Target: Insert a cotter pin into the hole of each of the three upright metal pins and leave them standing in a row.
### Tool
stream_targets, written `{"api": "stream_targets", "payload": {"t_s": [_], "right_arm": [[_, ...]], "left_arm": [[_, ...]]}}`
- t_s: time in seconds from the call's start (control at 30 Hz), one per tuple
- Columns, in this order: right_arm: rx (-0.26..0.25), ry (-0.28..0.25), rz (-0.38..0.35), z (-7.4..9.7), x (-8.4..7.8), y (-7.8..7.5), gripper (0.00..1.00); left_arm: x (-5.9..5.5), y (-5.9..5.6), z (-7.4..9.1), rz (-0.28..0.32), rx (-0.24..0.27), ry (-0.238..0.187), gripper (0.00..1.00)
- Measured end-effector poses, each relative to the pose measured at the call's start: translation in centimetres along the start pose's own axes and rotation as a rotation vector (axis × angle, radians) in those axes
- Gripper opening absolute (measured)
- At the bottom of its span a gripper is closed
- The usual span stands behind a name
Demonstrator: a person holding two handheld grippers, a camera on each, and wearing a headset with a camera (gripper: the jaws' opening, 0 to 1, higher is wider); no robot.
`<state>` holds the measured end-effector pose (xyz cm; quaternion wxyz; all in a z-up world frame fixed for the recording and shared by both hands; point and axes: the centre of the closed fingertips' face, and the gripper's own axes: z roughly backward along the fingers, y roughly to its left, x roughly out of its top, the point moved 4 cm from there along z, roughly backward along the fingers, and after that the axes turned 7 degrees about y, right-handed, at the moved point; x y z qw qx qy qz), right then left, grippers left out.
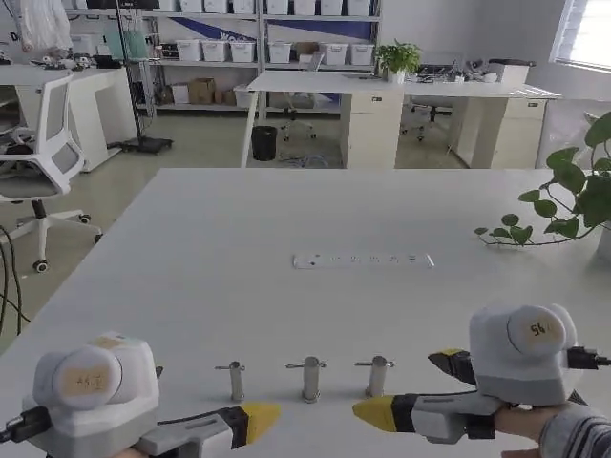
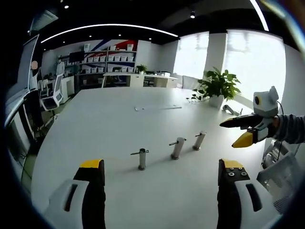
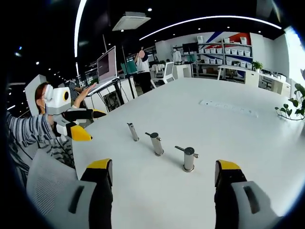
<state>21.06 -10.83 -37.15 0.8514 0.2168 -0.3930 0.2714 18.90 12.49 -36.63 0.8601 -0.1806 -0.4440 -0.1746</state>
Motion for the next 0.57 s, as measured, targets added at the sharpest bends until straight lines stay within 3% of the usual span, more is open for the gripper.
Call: {"api": "stream_targets", "payload": {"t_s": [0.4, 0.57], "right_arm": [[-0.010, -0.022, 0.012, 0.18, 0.27, -0.04, 0.88], [-0.010, -0.027, 0.010, 0.13, 0.35, 0.17, 0.89]], "left_arm": [[0.12, -0.39, 0.07, -0.001, 0.005, -0.006, 0.99], [-0.06, -0.38, 0.04, -0.011, 0.005, 0.011, 0.99]]}}
